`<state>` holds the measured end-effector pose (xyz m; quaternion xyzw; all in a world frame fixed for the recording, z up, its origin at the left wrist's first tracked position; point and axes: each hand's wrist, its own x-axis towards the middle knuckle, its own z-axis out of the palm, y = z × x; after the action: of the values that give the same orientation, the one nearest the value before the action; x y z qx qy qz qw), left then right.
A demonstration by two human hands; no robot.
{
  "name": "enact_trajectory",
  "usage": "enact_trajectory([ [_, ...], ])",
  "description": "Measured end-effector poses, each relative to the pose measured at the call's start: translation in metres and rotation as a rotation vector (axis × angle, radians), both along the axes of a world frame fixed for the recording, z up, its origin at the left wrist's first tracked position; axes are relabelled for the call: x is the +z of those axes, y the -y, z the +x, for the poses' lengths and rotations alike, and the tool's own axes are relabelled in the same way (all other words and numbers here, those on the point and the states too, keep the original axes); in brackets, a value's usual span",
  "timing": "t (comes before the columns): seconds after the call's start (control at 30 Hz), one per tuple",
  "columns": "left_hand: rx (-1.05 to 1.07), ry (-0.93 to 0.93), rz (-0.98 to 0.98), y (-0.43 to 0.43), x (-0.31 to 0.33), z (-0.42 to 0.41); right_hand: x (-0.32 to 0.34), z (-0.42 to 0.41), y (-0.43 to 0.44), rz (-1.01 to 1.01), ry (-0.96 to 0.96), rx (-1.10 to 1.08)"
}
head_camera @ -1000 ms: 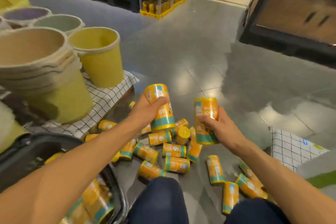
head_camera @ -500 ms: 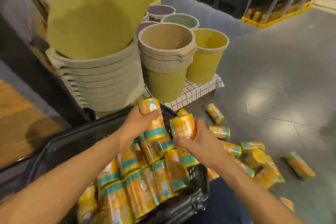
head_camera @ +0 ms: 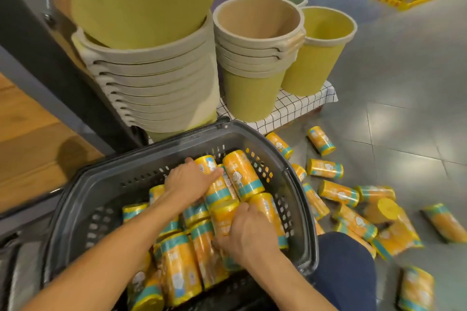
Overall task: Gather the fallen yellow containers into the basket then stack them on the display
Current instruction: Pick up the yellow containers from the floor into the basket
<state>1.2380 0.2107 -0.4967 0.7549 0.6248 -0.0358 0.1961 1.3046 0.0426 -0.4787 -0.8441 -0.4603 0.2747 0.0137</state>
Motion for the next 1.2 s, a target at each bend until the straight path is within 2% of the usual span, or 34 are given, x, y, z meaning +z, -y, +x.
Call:
enact_trajectory([
  [0.13,0.086,0.117,-0.083,0.0,-0.007,-0.001,-0.012,-0.007,0.001,-0.092,-0.033,-0.011],
  [0.3,0.115,0.197,-0.07,0.006,-0.013,-0.001,-0.02,0.001,-0.005,0.039,-0.055,-0.106],
  [0.47,-0.029,0.032,-0.121,-0.004,-0.004,-0.004,-0.018,0.008,-0.005,0.065,-0.153,-0.159],
  [0.53,-0.116,-0.069,-0.077,-0.005,0.014,-0.001,-0.007,0.018,-0.001,0.146,-0.165,-0.197],
  [0.57,-0.155,-0.062,-0.027,-0.003,0.024,0.003,0.003,0.027,0.0,0.217,-0.168,-0.229],
  [0.6,-0.194,0.013,0.025,-0.001,0.034,0.01,0.015,0.04,0.001,0.297,-0.171,-0.272],
  [0.67,-0.259,0.309,0.072,0.008,0.053,0.028,0.046,0.072,0.006,0.456,-0.182,-0.382],
  [0.77,-0.307,0.719,-0.087,0.031,0.087,0.069,0.09,0.126,0.02,0.641,-0.174,-0.533],
  [0.83,-0.362,0.874,-0.215,0.051,0.107,0.1,0.109,0.16,0.038,0.713,-0.195,-0.626],
  [1.03,-0.586,0.995,-0.478,0.13,0.129,0.189,0.138,0.253,0.151,0.745,-0.119,-0.831],
  [1.2,-0.731,0.902,-0.607,0.235,0.107,0.26,0.111,0.29,0.286,0.776,-0.042,-1.081],
])
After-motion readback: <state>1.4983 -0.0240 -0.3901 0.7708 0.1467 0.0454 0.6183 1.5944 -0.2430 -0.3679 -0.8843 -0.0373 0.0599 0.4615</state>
